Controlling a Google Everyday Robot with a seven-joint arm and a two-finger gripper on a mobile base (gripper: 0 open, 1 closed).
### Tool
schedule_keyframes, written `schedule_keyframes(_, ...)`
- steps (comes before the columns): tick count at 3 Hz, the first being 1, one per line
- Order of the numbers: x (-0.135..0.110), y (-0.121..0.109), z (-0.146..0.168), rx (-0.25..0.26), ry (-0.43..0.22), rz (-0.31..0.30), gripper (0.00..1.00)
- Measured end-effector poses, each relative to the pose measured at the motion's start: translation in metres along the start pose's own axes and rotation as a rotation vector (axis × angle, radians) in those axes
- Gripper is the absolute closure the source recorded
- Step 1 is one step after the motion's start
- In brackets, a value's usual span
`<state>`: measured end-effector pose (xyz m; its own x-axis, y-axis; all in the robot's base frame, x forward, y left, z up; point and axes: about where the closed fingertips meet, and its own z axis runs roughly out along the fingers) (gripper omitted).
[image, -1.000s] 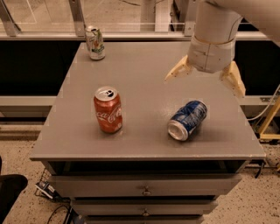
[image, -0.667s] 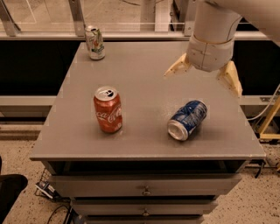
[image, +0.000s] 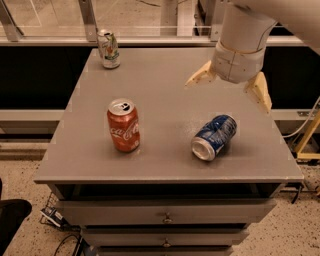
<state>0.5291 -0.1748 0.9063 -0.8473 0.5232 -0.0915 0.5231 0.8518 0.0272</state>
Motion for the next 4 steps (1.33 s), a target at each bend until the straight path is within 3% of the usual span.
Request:
schedule_keyframes(1,0.014,-0.021,0.011,-0.015,0.03,0.074,0.0)
schedule_keyframes(2,0.028,-0.056,0.018,0.005,0.054,0.168,0.0)
schedule_keyframes(3,0.036,-0.067,0.023,0.013,0.073,0.231,0.0)
schedule_keyframes(4,0.039,-0.063,0.024,0.005,0.092,0.243,0.0)
